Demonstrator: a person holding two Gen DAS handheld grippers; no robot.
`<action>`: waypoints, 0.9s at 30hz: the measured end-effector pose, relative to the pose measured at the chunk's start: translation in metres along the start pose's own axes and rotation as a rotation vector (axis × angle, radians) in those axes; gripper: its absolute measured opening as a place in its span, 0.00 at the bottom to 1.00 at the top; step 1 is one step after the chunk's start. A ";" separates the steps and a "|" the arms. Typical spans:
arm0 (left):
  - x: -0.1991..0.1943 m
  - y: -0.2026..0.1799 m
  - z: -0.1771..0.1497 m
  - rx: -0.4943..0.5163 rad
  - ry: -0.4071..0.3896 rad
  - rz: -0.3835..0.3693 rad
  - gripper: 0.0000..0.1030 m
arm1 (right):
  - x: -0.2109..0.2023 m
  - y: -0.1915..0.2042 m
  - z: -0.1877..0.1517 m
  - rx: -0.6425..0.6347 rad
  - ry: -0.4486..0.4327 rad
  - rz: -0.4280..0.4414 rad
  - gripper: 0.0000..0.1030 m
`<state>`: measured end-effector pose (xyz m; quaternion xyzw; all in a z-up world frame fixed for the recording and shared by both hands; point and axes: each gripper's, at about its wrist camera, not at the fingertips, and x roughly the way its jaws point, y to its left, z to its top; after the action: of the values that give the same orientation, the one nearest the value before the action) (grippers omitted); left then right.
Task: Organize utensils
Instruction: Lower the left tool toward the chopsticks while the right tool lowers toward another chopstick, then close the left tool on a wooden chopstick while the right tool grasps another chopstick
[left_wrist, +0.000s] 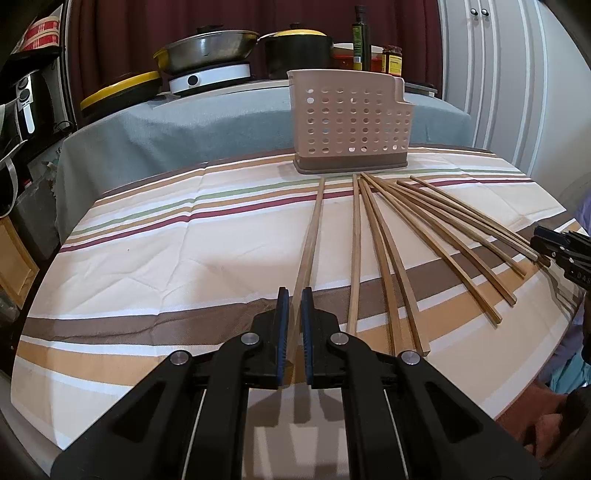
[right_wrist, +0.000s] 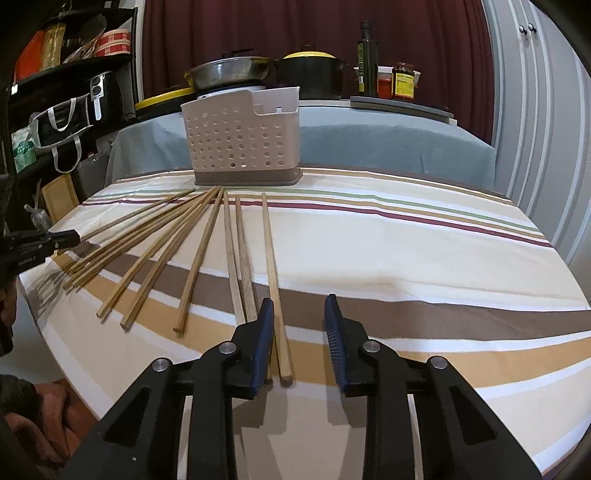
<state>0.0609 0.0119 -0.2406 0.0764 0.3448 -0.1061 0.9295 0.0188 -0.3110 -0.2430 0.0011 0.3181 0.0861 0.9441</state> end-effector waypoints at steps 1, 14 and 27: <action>0.000 0.000 0.000 0.000 0.000 0.000 0.07 | -0.001 0.001 -0.001 -0.008 -0.004 0.005 0.28; -0.005 -0.002 -0.003 0.002 -0.020 0.009 0.07 | -0.006 0.006 -0.015 -0.022 -0.025 0.021 0.07; -0.046 -0.003 0.015 -0.002 -0.152 0.018 0.01 | -0.040 0.012 0.016 -0.005 -0.134 -0.004 0.06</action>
<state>0.0356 0.0129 -0.1997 0.0701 0.2724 -0.1030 0.9541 -0.0048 -0.3045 -0.2057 0.0040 0.2540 0.0849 0.9635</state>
